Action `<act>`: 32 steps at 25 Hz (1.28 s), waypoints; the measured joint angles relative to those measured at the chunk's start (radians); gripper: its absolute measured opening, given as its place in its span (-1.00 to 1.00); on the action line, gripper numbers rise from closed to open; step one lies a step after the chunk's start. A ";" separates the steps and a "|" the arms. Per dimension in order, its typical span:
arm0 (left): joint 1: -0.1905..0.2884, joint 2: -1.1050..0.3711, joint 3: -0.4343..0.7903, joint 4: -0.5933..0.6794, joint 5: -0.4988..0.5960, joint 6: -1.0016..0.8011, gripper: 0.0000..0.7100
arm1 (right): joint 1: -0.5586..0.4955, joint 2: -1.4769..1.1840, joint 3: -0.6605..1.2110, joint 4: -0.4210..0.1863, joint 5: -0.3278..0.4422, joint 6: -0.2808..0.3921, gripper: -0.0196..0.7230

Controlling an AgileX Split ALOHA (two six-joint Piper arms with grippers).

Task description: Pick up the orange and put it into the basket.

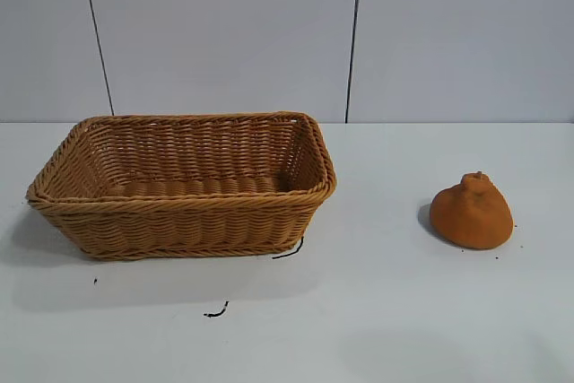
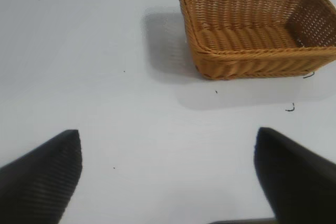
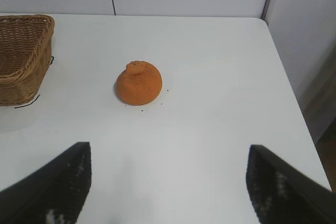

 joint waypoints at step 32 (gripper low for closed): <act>0.000 0.000 0.000 0.000 0.000 0.000 0.80 | 0.000 1.406 -0.620 0.101 -0.002 -0.034 0.62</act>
